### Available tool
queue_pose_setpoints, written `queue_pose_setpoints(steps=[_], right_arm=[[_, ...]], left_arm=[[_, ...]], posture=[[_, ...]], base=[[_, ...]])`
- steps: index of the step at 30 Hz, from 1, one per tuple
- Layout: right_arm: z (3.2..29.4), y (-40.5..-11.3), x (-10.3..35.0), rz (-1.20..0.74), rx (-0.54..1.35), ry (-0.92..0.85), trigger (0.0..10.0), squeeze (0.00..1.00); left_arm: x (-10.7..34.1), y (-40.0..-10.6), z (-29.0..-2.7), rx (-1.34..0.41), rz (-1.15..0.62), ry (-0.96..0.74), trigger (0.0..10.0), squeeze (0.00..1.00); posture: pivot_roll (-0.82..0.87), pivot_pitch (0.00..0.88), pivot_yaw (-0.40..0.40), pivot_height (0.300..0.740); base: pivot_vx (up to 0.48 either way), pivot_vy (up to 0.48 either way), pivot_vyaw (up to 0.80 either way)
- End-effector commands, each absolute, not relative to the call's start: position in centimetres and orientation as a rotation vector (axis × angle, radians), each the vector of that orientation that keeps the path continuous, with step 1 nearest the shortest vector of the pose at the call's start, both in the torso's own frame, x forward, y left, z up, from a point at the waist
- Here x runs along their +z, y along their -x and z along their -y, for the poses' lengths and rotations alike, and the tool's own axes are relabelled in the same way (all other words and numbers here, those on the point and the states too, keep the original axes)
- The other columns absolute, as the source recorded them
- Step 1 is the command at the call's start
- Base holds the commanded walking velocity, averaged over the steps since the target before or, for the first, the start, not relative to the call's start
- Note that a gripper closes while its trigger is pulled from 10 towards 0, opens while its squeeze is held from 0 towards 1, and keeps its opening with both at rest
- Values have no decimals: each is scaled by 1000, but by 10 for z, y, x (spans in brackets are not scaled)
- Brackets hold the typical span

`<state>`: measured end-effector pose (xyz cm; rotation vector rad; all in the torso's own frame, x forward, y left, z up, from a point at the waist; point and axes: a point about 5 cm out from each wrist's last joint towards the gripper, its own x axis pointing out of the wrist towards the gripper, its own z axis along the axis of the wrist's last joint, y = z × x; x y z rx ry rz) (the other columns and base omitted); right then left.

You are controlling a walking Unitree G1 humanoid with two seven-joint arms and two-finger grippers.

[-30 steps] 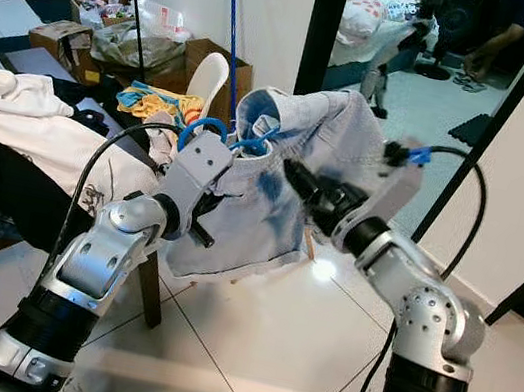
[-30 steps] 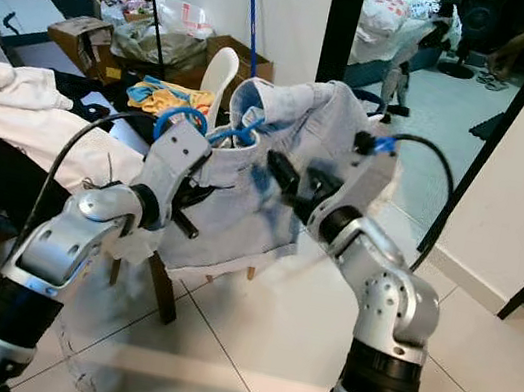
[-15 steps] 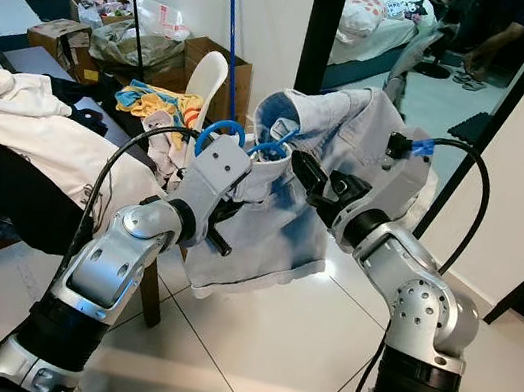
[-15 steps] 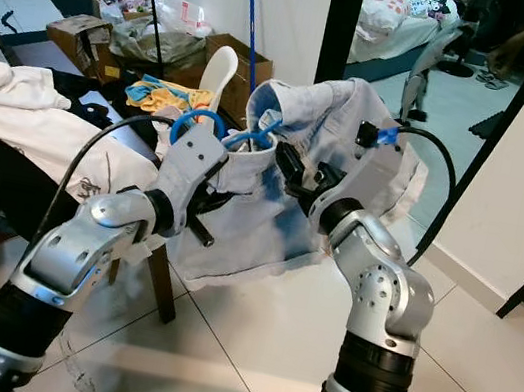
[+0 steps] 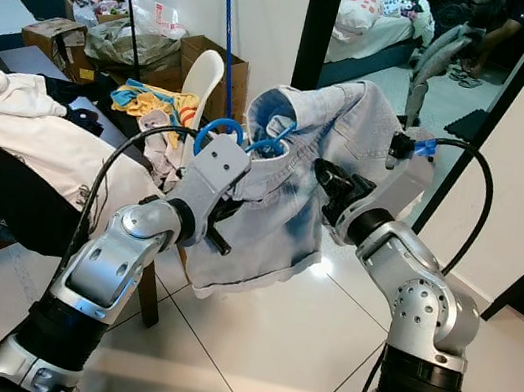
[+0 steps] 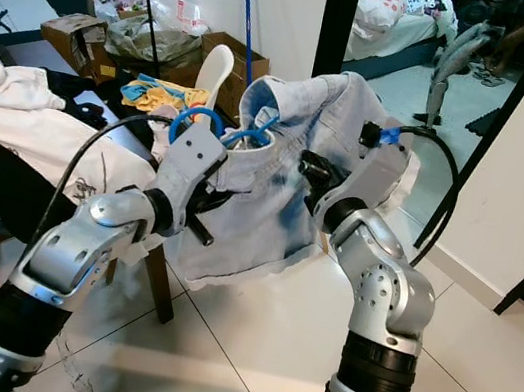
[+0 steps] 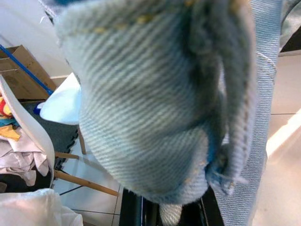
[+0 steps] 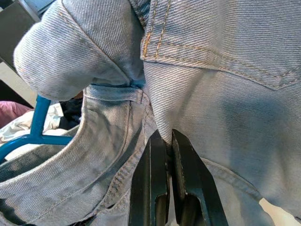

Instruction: Hang hanger

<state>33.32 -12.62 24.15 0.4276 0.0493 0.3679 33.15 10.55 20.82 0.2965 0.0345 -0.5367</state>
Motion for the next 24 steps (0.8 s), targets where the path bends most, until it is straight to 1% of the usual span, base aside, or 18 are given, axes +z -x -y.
queue_pose_setpoints(steps=[1,6,8,9,10,11,13,14,15,17,19,22,23,24], right_arm=[[124,-334,240,-54,366,-419,0,0],[125,-334,241,-47,361,-422,0,0],[133,-334,246,-28,353,-442,0,0],[133,-334,246,-28,353,-442,0,0],[139,-333,250,-14,348,-456,0,0],[139,-333,250,-14,348,-456,0,0],[153,-332,258,11,349,-450,0,0],[156,-331,260,17,354,-442,0,0],[156,-331,260,17,354,-442,0,0],[159,-328,262,17,382,-417,0,0],[160,-327,263,17,389,-412,0,0],[160,-324,258,-11,411,-390,0,0],[160,-324,258,-11,411,-390,0,0],[160,-322,254,-32,427,-377,0,0]], left_arm=[[219,-333,-111,-517,-1,-301,0,0],[220,-333,-114,-507,-1,-302,0,0],[221,-337,-126,-468,-4,-306,0,0],[221,-337,-126,-468,-4,-306,0,0],[222,-339,-135,-442,-9,-309,0,0],[222,-339,-135,-442,-9,-309,0,0],[227,-346,-161,-373,-17,-310,0,0],[229,-348,-169,-353,-19,-308,0,0],[229,-348,-169,-353,-19,-308,0,0],[234,-350,-180,-331,-15,-285,0,0],[235,-351,-182,-328,-13,-279,0,0],[243,-351,-186,-335,4,-210,0,0],[243,-351,-186,-335,4,-210,0,0],[246,-351,-185,-353,11,-155,0,0]], posture=[[-19,56,-5,740],[-19,60,-4,740],[-20,64,-4,740],[-20,64,-4,740],[-20,64,-4,740],[-20,64,-4,740],[-27,67,-3,740],[-27,67,-3,740],[-27,67,-3,740],[-28,67,-2,740],[-28,67,-2,740],[-24,71,3,740],[-24,71,3,740],[-21,73,2,740]], base=[[0,0,0],[0,0,0],[0,0,0],[0,0,0],[0,0,0],[0,0,0],[0,0,0],[0,0,0],[0,0,0],[0,0,0],[0,0,0],[0,0,0],[0,0,0],[0,0,0]])
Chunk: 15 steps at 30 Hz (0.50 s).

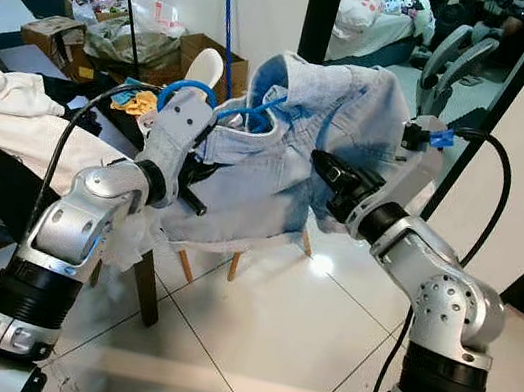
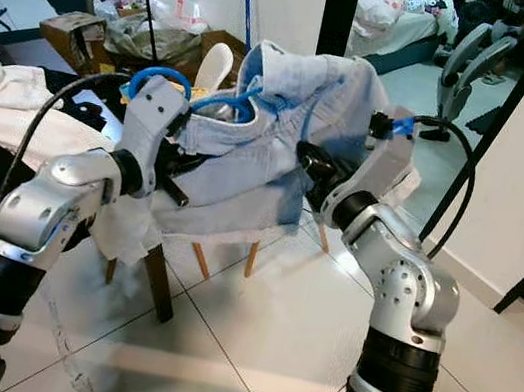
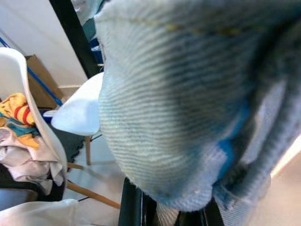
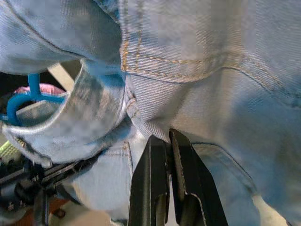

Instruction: Hang hanger

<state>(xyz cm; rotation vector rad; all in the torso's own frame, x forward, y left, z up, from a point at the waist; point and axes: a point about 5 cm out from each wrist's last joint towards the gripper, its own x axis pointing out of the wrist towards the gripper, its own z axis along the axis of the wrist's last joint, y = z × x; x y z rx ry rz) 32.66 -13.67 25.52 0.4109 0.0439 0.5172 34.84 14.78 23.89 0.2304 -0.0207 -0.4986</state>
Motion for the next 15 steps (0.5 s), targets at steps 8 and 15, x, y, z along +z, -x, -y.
queue_pose_setpoints(steps=[8,15], right_arm=[[161,-316,246,-79,466,-347,0,0],[174,-315,248,-63,460,-341,0,0]], left_arm=[[250,-351,-184,-383,15,-89,0,0],[251,-352,-191,-366,6,-80,0,0]], posture=[[-19,75,1,740],[-17,75,2,740]], base=[[0,0,0],[0,0,0]])
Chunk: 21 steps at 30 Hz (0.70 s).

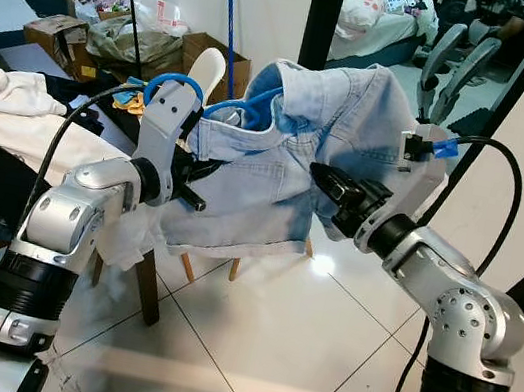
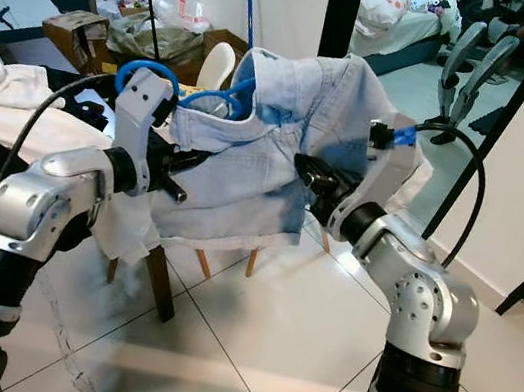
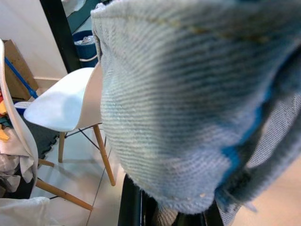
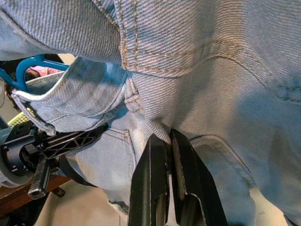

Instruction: Hang hanger

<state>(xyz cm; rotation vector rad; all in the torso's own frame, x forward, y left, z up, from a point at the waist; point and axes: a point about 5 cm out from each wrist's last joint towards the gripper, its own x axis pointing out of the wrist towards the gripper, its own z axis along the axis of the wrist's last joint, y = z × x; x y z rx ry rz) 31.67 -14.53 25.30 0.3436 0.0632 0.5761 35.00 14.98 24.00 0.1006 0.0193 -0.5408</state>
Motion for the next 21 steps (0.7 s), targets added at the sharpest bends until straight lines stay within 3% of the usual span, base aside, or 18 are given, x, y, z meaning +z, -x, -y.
queue_pose_setpoints(steps=[1,8,13,21], right_arm=[[174,-315,248,-63,460,-341,0,0],[184,-313,250,-48,470,-326,0,0],[214,-301,253,-19,548,-273,0,0],[227,-291,254,18,620,-266,0,0]], left_arm=[[251,-352,-191,-366,6,-80,0,0],[250,-352,-192,-374,-4,-75,0,0],[246,-349,-190,-407,-26,-74,0,0],[244,-349,-189,-429,-38,-77,0,0]], posture=[[-17,75,2,740],[-14,76,3,740],[-11,75,5,740],[-13,72,9,740]], base=[[0,0,0],[0,0,0],[0,0,0],[0,0,0]])
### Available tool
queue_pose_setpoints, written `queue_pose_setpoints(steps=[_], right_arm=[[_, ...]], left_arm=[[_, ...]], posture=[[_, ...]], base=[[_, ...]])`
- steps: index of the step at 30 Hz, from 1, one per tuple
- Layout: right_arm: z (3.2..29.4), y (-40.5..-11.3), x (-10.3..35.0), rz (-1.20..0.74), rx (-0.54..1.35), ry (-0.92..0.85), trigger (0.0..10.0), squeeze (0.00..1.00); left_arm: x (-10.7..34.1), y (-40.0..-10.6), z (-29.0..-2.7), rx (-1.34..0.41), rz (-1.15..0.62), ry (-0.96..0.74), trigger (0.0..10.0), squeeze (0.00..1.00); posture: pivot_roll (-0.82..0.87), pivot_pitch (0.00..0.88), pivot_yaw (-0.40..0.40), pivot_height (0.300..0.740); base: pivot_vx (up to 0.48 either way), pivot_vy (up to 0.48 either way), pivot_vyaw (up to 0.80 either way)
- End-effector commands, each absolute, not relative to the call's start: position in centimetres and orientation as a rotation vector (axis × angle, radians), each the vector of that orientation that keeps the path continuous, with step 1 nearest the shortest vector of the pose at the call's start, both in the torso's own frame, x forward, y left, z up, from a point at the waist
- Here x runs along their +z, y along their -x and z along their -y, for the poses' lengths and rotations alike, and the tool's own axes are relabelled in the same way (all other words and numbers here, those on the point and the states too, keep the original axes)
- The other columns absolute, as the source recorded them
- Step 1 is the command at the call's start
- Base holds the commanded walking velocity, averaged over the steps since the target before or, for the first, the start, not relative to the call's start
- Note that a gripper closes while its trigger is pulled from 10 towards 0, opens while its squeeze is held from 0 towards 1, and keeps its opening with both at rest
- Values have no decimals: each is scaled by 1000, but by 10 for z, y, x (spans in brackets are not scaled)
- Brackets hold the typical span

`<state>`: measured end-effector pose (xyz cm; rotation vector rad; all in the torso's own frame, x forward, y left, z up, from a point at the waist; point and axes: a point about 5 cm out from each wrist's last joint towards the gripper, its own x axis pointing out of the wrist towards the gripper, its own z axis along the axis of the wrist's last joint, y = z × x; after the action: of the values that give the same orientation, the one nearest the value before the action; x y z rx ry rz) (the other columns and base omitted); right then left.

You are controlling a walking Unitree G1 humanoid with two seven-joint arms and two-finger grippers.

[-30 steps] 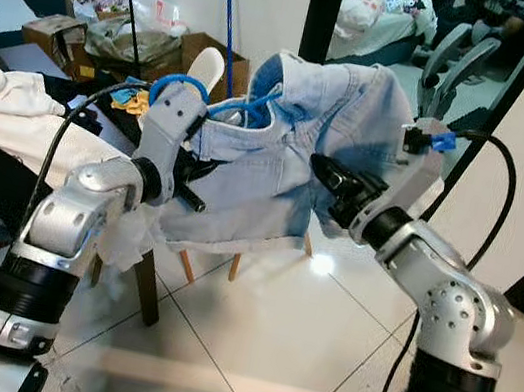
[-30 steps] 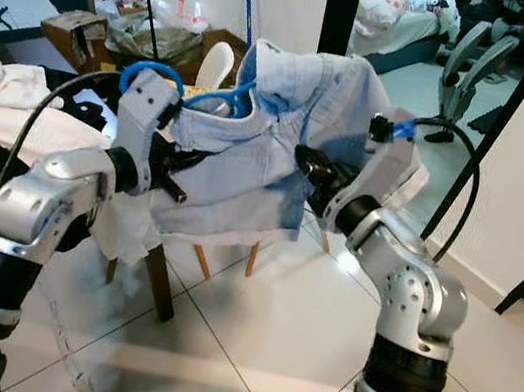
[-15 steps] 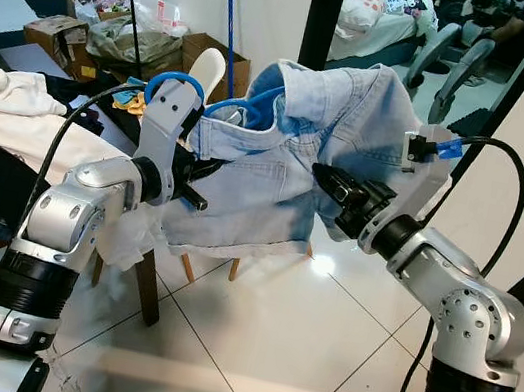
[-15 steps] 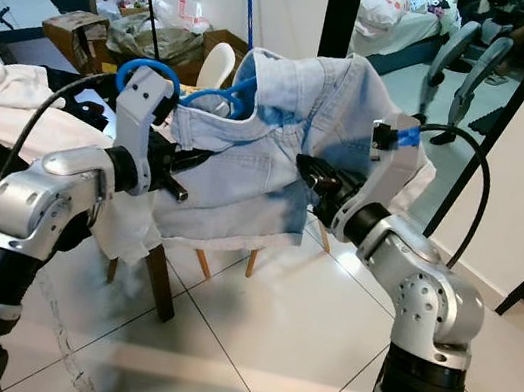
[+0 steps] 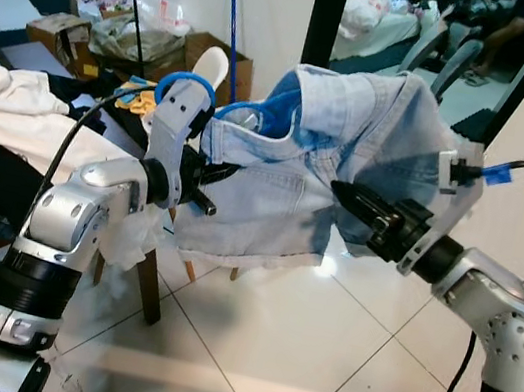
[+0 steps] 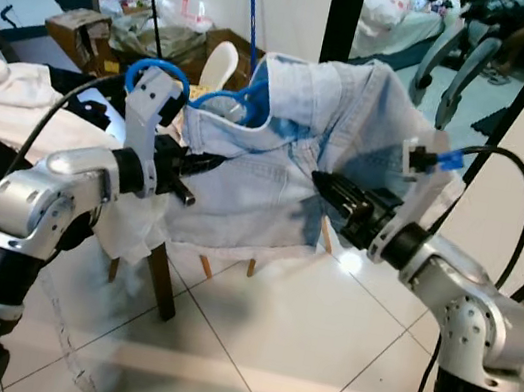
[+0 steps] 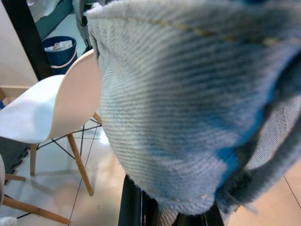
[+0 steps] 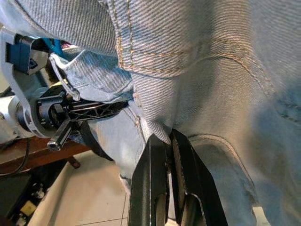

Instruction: Hang hanger

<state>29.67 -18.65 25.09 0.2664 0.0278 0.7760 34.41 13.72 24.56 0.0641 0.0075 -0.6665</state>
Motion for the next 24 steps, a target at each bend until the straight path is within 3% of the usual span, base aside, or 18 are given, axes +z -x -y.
queue_pose_setpoints(steps=[1,15,16,17,18,19,20,24], right_arm=[[228,-287,255,37,661,-286,0,0],[201,-285,246,26,790,-304,0,0],[198,-287,245,20,774,-290,10000,0],[196,-288,243,13,770,-292,10000,0],[194,-289,242,5,770,-304,10000,224],[193,-289,242,0,772,-314,10000,224],[191,-289,242,4,778,-315,10000,1000],[197,-288,246,47,756,-277,10000,1000]], left_arm=[[242,-348,-188,-442,-47,-96,0,0],[232,-343,-169,-524,-73,-137,0,0],[232,-343,-166,-532,-71,-133,0,0],[232,-343,-164,-541,-70,-129,0,0],[231,-342,-162,-548,-70,-126,0,0],[231,-342,-160,-552,-70,-125,0,0],[231,-342,-160,-554,-69,-122,0,0],[233,-342,-161,-549,-66,-122,0,0]], posture=[[-13,70,11,740],[-13,67,15,740],[-13,68,15,740],[-14,70,16,740],[-14,70,16,740],[-14,70,16,740],[-14,72,15,740],[-12,74,14,740]], base=[[0,0,0],[0,0,0],[0,0,0],[0,0,0],[0,0,0],[0,0,0],[0,0,0],[0,0,0]])
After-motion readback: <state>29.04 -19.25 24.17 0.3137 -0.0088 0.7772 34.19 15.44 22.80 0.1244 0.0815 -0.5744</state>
